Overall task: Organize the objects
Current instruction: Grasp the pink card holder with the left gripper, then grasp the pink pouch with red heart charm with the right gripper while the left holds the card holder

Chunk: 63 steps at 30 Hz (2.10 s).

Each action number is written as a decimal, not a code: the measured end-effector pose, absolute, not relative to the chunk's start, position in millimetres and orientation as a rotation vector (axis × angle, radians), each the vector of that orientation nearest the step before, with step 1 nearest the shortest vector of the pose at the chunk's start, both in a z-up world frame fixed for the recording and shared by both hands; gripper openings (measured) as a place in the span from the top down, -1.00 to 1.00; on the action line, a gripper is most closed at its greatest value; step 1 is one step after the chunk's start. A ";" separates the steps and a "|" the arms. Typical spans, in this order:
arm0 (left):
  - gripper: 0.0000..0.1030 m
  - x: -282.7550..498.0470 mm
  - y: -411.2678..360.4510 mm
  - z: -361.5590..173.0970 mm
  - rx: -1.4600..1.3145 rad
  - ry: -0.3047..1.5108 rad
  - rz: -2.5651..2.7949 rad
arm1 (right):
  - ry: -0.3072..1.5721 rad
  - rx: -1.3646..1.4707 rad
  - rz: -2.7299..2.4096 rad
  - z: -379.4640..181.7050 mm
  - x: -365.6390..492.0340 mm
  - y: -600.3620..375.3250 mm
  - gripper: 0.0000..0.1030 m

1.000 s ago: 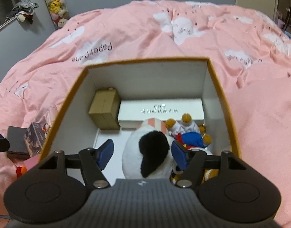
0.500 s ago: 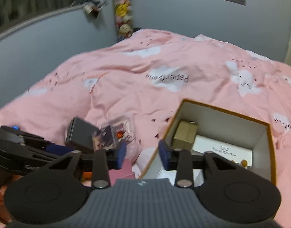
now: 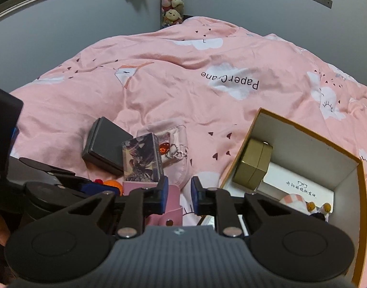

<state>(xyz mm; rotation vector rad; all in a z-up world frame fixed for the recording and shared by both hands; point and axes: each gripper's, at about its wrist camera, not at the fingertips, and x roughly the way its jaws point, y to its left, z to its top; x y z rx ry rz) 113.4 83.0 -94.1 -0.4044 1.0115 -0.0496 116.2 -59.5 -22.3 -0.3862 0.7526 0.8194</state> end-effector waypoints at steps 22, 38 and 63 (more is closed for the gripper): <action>0.62 86.9 66.5 -46.1 -0.315 0.821 -0.031 | 0.734 -0.388 0.789 -17.4 120.8 -65.2 0.57; 0.62 114.6 116.2 -12.8 -0.392 0.783 -0.018 | 0.800 -0.585 0.864 -14.2 175.0 -20.1 0.56; 0.62 140.7 173.3 -18.5 -0.465 0.853 -0.001 | 1.085 -0.596 0.957 -70.6 217.8 45.1 0.49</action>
